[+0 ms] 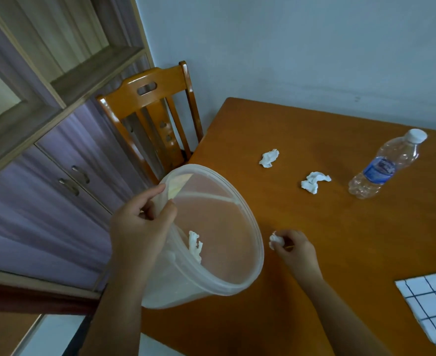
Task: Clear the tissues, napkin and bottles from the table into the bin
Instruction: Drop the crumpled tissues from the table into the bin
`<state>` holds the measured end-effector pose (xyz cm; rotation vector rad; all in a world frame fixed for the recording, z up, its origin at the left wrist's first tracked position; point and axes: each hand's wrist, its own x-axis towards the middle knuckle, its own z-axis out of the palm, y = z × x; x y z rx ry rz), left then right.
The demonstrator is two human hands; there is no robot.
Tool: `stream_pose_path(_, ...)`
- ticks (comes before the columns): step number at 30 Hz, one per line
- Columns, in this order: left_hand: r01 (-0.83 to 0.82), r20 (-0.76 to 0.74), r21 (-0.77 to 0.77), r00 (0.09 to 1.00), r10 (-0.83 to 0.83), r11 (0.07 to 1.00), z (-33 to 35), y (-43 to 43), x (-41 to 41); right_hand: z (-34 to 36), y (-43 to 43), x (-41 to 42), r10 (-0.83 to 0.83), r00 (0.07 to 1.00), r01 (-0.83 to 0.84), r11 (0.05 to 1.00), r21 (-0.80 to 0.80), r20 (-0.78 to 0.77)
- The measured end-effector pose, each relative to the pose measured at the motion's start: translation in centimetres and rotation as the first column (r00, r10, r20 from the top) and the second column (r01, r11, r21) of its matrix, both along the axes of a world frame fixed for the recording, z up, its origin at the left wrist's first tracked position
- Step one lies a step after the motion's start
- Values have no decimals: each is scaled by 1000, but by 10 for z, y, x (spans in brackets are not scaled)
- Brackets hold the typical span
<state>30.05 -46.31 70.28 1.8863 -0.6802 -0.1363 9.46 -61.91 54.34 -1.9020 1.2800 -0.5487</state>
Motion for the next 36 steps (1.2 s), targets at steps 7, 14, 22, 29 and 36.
stream_pose_path(7, 100, 32, -29, 995, -99, 995, -1, -26, -11, 62, -10, -22, -101, 984, 112, 991, -71, 146)
stream_pose_path(14, 193, 48, -53, 981, -190, 980, 3, -57, -24, 108, -19, -16, -10, 972, 37, 993, -109, 234)
stream_pose_path(22, 223, 90, -69, 972, -217, 972, 9, -97, -33, 107, -59, -9, 176, 981, -158, 968, -193, 79)
stream_pose_path(29, 182, 166, -44, 971, -172, 982, 8, -132, -37, 58, -134, -27, 14, 1000, -13, 995, -96, 1)
stream_pose_path(36, 161, 211, -21, 965, -153, 987, 5, -160, -29, 8, -187, -20, -26, 997, 19, 995, -100, -67)
